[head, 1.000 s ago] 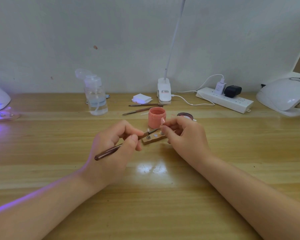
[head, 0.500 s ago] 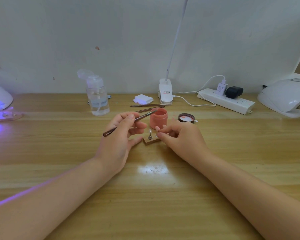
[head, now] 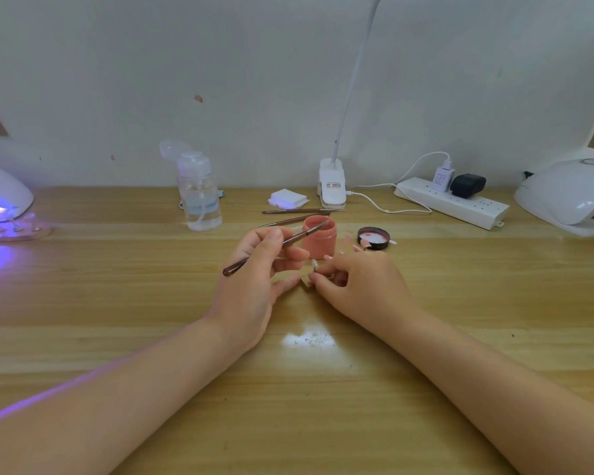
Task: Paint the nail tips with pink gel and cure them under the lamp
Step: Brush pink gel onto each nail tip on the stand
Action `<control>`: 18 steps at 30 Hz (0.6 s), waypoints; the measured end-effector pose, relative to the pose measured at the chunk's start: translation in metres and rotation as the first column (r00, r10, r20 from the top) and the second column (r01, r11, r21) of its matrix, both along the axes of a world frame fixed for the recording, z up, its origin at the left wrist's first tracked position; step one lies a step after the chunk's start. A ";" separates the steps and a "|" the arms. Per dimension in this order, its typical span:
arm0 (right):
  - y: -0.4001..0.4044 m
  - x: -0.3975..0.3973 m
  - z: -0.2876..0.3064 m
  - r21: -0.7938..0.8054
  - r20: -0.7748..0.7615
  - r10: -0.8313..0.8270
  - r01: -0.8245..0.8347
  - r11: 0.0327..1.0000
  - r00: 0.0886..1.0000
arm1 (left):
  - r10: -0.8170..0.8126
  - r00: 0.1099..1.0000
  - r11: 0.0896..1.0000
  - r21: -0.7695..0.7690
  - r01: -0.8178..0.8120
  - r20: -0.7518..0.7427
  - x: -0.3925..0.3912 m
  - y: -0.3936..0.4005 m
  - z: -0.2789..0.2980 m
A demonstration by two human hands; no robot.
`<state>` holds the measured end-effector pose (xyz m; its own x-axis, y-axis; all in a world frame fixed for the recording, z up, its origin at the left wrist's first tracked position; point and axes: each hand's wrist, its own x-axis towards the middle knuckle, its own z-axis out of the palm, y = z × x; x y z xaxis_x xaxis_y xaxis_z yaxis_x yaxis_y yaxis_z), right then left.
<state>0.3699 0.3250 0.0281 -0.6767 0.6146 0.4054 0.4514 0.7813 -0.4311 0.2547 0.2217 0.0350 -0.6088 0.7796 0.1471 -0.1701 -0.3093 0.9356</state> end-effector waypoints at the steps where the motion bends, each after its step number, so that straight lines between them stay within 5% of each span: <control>1: 0.001 0.000 0.000 0.002 0.014 0.014 -0.014 1.000 1.000 | -0.004 1.000 1.000 0.001 0.004 -0.009 0.003 0.001 0.000; 9: 0.001 0.000 -0.002 0.042 -0.018 0.004 -0.003 0.999 1.000 | 0.095 0.979 0.995 -0.005 -0.098 -0.180 0.001 0.001 0.002; 18: 0.001 0.000 -0.007 0.103 -0.091 0.028 -0.018 0.994 0.995 | 0.167 0.740 0.958 -0.070 -0.278 -0.652 -0.033 0.011 0.051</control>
